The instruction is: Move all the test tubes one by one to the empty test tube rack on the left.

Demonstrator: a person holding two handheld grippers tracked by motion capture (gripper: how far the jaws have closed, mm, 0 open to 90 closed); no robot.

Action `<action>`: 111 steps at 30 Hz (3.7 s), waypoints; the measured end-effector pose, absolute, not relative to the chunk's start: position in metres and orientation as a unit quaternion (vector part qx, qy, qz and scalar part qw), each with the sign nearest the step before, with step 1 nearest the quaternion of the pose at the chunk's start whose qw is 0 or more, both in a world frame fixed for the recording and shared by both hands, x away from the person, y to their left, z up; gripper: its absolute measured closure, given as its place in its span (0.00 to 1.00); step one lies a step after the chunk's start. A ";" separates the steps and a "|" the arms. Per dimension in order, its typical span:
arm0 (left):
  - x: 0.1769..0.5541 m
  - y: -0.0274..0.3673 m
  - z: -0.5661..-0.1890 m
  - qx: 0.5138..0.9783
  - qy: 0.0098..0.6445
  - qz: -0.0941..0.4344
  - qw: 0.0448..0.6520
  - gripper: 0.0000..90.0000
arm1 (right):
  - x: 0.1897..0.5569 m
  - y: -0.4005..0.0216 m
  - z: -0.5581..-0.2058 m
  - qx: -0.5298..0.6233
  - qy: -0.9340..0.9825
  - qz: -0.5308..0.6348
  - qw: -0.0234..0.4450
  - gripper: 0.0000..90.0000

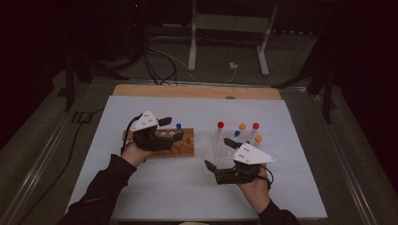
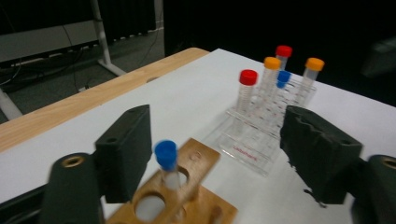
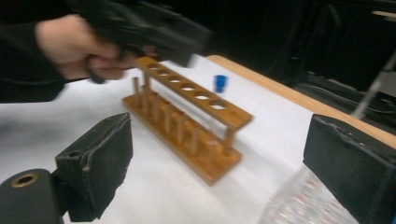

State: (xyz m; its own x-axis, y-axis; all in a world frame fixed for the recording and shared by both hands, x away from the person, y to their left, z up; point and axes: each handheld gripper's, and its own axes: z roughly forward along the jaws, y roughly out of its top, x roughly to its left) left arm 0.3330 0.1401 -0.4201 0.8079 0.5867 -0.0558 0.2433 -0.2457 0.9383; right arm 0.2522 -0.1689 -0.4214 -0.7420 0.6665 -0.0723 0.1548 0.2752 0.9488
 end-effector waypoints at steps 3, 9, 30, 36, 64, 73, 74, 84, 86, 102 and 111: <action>0.319 0.145 -0.420 0.773 0.268 0.148 0.556 0.18 | 0.253 -0.178 -0.422 0.299 0.755 0.527 0.251 0.02; 0.294 0.152 -0.425 0.776 0.258 0.133 0.560 0.08 | 0.258 -0.191 -0.429 0.371 0.726 0.511 0.273 0.00; 0.258 0.151 -0.442 0.786 0.246 0.116 0.555 0.05 | 0.293 -0.192 -0.452 0.512 0.698 0.423 0.268 0.46; 0.258 0.152 -0.442 0.785 0.246 0.120 0.556 0.05 | 0.303 -0.192 -0.456 0.532 0.696 0.395 0.276 0.58; 0.258 0.153 -0.442 0.786 0.243 0.118 0.556 0.05 | 0.330 -0.189 -0.465 0.555 0.702 0.359 0.264 0.85; 0.259 0.153 -0.443 0.787 0.245 0.117 0.554 0.05 | 0.322 -0.189 -0.453 0.539 0.700 0.371 0.284 0.86; 0.260 0.153 -0.443 0.787 0.245 0.116 0.554 0.05 | 0.321 -0.189 -0.452 0.535 0.701 0.372 0.291 0.86; 0.260 0.154 -0.442 0.787 0.245 0.117 0.554 0.05 | 0.305 -0.188 -0.432 0.489 0.700 0.403 0.330 0.86; 0.260 0.154 -0.442 0.787 0.245 0.116 0.554 0.05 | 0.303 -0.189 -0.427 0.480 0.702 0.407 0.334 0.86; 0.260 0.150 -0.438 0.790 0.238 0.109 0.555 0.05 | 0.275 -0.169 -0.402 0.427 0.724 0.470 0.268 0.86; 0.260 0.146 -0.433 0.791 0.232 0.108 0.556 0.06 | 0.268 -0.148 -0.419 0.392 0.763 0.462 0.227 0.86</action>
